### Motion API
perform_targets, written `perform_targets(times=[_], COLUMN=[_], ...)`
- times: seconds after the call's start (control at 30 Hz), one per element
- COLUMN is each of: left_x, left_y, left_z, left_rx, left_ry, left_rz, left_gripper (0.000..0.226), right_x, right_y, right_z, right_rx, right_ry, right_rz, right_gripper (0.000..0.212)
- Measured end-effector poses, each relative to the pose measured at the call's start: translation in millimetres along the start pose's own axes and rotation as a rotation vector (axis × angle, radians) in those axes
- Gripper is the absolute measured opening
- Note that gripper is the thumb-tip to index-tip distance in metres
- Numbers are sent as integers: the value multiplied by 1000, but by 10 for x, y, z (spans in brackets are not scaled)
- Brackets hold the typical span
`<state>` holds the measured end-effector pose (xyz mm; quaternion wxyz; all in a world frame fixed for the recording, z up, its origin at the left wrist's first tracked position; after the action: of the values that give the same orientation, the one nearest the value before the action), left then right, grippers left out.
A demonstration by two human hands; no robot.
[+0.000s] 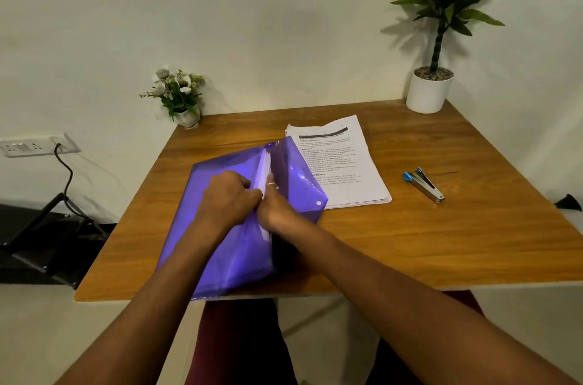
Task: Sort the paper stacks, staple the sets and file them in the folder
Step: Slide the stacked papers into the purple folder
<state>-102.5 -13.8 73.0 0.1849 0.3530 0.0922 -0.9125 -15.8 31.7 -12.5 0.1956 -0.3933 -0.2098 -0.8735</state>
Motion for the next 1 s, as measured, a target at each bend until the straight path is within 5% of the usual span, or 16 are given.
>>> perform_targets(times=[0.23,0.47,0.57,0.8,0.9,1.0], left_x=[145,395,452,446,412,413], left_y=[39,147,305,284,224,192], left_z=[-39,-488,-638,-738,-855,-887], left_rx=[-62,-61,-112,-70,26,30], left_ry=[56,72,46,-49,-49,-29], left_rz=[8,75,42,-130,-217,-258], left_gripper=[43,33,20,27,56,65], right_x=[36,-420,-978,-1447,-1434,-1451], right_y=[-87,98,54,-470,-693,-705], right_z=[-43,1274,1708,2006,2051,2042], right_rx=[61,-655,-755,-508,-483,-634], right_ry=[255,434,499,380,405,383], right_rz=[115,82,-90,-346,-318,-210], right_gripper=[66,22,36,108,110,96])
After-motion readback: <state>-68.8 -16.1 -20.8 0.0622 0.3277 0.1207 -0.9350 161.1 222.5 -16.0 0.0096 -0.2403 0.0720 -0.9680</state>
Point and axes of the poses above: each hand's wrist, its own y-axis away from the middle knuckle, its own z-axis out of the back of the hand, x = y × z, the point moved 9 cm from there along -y, towards the middle knuckle, and after that the axes turned 14 degrees about y, right-handed, at the moved point
